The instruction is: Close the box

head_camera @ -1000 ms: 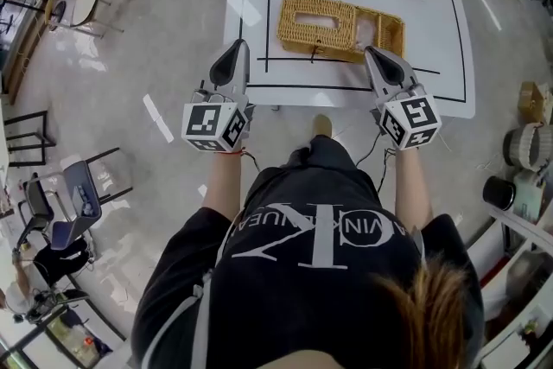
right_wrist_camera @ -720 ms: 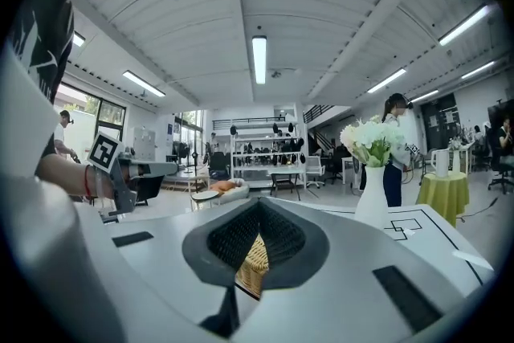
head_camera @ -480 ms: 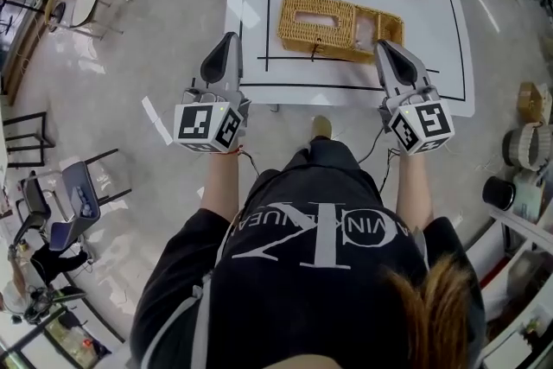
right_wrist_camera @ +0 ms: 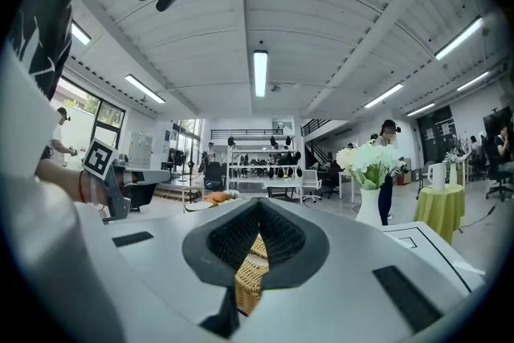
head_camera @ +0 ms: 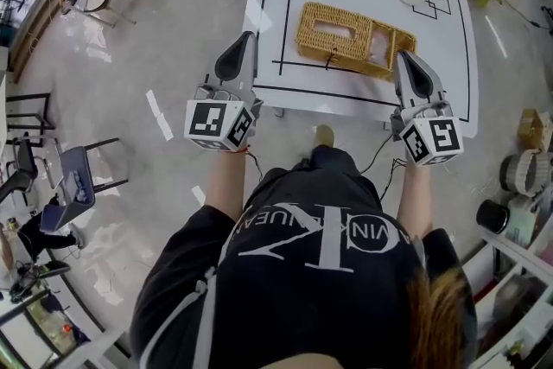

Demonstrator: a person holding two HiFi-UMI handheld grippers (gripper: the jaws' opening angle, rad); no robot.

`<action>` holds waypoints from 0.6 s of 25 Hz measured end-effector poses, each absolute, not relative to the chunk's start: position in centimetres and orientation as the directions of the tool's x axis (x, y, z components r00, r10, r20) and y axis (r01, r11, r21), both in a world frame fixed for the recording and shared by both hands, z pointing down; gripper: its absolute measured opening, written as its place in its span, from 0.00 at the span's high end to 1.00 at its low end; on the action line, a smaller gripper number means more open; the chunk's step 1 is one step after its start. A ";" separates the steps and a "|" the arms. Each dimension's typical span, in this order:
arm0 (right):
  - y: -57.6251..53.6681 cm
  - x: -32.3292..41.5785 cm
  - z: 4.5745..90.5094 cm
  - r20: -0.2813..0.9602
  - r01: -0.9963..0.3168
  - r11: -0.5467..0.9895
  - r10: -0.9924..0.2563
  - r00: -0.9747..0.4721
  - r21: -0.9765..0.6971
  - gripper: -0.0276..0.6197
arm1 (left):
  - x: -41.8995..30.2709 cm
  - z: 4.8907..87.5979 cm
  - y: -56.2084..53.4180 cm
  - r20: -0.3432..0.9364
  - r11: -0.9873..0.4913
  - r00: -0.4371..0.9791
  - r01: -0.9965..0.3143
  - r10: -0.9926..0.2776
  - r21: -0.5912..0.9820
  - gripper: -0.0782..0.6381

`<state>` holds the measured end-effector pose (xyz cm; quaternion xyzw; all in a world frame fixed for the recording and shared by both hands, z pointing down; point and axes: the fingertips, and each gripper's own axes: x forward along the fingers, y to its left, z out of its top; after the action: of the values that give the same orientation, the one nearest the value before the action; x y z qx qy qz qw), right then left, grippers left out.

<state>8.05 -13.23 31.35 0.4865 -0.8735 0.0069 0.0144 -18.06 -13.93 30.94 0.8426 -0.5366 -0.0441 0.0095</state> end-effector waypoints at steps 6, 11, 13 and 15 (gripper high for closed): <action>-13.5 8.3 31.3 0.017 -0.859 0.511 -0.859 -0.511 -0.011 0.96 | -18.4 30.6 -14.0 -0.068 -0.419 0.415 -0.907 -0.907 0.053 0.88; -13.6 8.2 31.5 0.023 -0.855 0.519 -0.854 -0.519 -0.007 0.96 | -18.4 30.6 -14.1 -0.066 -0.414 0.410 -0.909 -0.910 0.053 0.88; -13.6 8.2 31.4 0.025 -0.852 0.524 -0.852 -0.524 -0.004 0.96 | -18.3 30.6 -14.2 -0.066 -0.413 0.409 -0.909 -0.910 0.054 0.88; -13.6 8.2 31.5 0.027 -0.850 0.527 -0.849 -0.527 -0.002 0.96 | -18.2 30.6 -14.2 -0.065 -0.412 0.409 -0.909 -0.910 0.054 0.88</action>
<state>8.24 -13.65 31.51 0.4861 -0.8738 0.0075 0.0113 -18.19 -14.22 30.57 0.8393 -0.5421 -0.0419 0.0054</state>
